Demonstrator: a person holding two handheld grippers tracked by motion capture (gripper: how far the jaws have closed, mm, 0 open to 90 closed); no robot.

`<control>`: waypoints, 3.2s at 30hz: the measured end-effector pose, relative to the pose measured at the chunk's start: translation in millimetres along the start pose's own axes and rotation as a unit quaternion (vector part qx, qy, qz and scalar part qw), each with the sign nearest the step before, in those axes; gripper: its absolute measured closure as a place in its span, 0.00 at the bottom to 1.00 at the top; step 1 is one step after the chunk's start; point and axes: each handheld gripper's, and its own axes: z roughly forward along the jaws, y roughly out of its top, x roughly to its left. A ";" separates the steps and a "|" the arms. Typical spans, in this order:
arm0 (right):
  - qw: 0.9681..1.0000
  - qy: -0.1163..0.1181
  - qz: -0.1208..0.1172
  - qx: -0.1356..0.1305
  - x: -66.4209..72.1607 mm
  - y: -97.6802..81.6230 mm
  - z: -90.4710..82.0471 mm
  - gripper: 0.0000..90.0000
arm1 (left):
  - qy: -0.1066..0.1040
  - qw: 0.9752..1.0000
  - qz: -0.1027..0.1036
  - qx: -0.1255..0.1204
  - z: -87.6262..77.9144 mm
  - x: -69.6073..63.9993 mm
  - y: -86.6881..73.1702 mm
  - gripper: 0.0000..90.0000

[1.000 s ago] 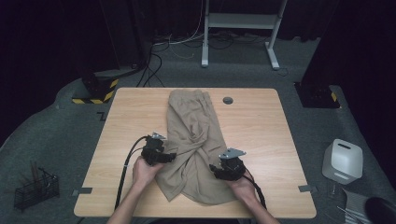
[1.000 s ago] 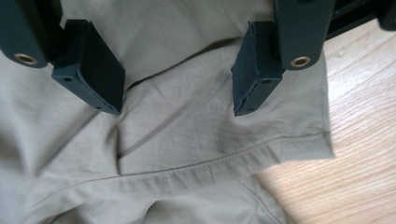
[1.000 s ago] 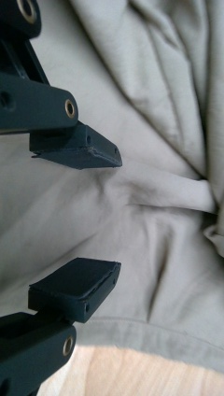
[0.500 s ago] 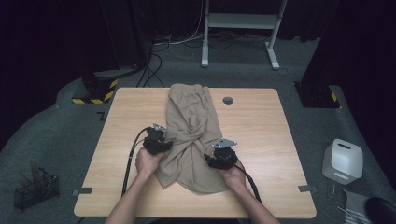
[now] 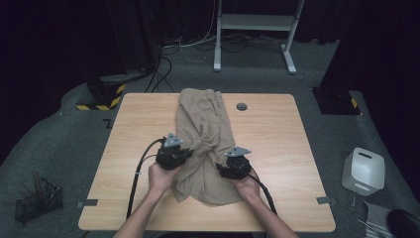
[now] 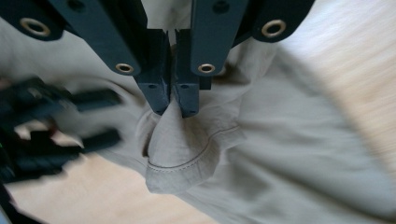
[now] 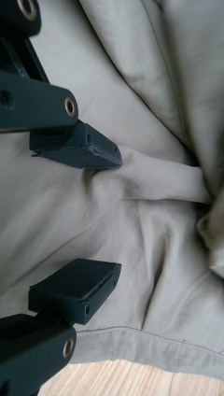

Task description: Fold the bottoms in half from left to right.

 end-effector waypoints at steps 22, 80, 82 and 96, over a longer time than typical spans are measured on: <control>1.000 0.008 -0.017 -0.001 13.7 7.2 8.6 0.45 | 0.077 0.993 -0.031 0.081 50.0 46.3 4.3 0.97; 0.999 0.043 0.008 -0.008 -21.3 -4.9 -53.8 0.82 | 0.094 0.989 -0.060 0.094 10.7 30.0 -40.0 0.46; 0.998 0.058 0.008 -0.022 -17.0 -0.1 -57.1 0.76 | 0.089 0.990 -0.056 0.095 10.9 27.3 -39.7 0.46; 0.996 0.078 -0.033 0.026 3.3 33.1 -19.0 0.97 | 0.088 0.989 -0.050 0.111 19.2 21.6 -40.1 0.45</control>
